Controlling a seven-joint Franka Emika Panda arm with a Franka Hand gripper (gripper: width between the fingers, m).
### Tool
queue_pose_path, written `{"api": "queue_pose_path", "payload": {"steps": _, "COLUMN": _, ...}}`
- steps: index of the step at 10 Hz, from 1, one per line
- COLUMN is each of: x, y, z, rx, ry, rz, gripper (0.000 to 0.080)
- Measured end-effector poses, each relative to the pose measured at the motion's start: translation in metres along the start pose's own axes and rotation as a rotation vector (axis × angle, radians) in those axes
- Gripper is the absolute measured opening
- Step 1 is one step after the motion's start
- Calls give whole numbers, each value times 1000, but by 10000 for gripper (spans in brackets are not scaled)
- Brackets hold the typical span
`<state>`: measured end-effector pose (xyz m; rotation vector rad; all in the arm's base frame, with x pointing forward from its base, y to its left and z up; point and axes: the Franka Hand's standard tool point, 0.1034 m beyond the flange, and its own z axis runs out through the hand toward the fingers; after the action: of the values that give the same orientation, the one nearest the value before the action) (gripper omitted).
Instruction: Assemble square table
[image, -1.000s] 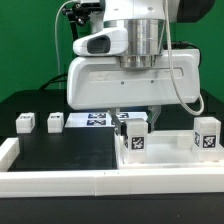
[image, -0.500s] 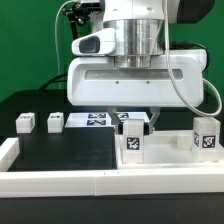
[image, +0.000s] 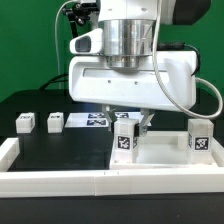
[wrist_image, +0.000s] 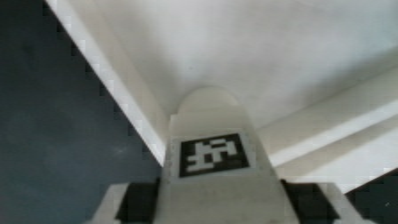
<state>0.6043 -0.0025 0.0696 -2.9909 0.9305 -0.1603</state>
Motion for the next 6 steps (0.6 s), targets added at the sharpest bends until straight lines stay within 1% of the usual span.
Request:
{"api": "queue_pose_path", "payload": {"steps": 2, "x": 0, "y": 1, "z": 0, "rx": -4, "ry": -3, "rz": 5, "gripper": 315}}
{"api": "queue_pose_path", "payload": {"steps": 3, "x": 0, "y": 1, "z": 1, "rx": -3, "ry": -3, "rz": 5, "gripper": 490}}
{"api": "queue_pose_path", "payload": {"steps": 4, "x": 0, "y": 1, "z": 1, "rx": -4, "ry": -3, "rz": 5, "gripper": 596}}
{"api": "queue_pose_path", "payload": {"steps": 5, "x": 0, "y": 1, "z": 0, "rx": -4, "ry": -3, "rz": -10, "gripper": 596}}
{"api": "queue_pose_path", "payload": {"steps": 6, "x": 2, "y": 1, "z": -2, "rx": -2, "ry": -6, "rz": -72, "gripper": 639}}
